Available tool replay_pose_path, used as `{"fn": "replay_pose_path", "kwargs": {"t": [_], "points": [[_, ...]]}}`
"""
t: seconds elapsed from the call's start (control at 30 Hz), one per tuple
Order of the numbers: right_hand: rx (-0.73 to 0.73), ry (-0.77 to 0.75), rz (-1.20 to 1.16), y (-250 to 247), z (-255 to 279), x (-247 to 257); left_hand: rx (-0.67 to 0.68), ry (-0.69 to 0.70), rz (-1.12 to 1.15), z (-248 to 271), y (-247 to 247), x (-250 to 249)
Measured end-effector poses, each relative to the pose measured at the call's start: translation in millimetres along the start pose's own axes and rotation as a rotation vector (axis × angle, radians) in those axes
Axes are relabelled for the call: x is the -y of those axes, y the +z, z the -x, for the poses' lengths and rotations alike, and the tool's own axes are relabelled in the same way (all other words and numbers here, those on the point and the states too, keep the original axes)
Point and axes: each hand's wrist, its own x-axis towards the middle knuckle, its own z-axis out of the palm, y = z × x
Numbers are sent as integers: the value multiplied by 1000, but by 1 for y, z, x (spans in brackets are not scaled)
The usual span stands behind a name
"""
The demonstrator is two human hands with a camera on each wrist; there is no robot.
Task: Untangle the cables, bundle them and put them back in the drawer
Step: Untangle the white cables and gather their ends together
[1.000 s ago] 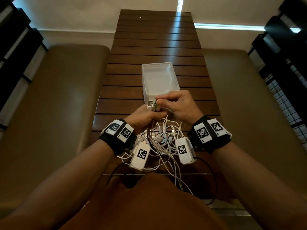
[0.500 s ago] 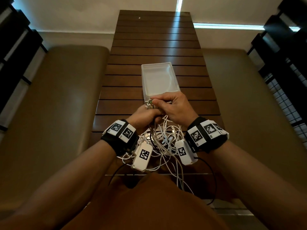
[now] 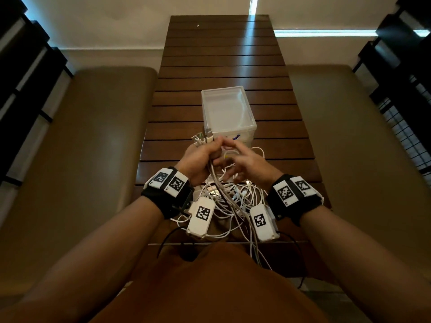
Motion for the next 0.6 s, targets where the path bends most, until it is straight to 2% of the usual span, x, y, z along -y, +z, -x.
{"fn": "replay_pose_path", "kwargs": {"t": [0.07,0.13,0.17,0.23,0.3,0.37,0.5,0.6], "points": [[95,65,155,-1,3,-8,1,50,49,3,-2,-7],[161,81,478,-1,4,-22,39,65,81,6,-2,-16],[132,66,612,-1,3,-32,77,66,92,9,-3,-21],[-42,28,682,-6,-2,-47,150,62,108,16,-3,-29],[-275,-16,664,-14,-8,-57,201,44,128,23,-4,-35],[-397,-27,561,-21,-12,-57,205,18,91,28,-4,-36],[-353,-155,247,-10,-3,-21,39,-36,-77,22,-9,-21],[-293,-324,87,-6,8,15,-31,-155,-258,13,-11,0]]}}
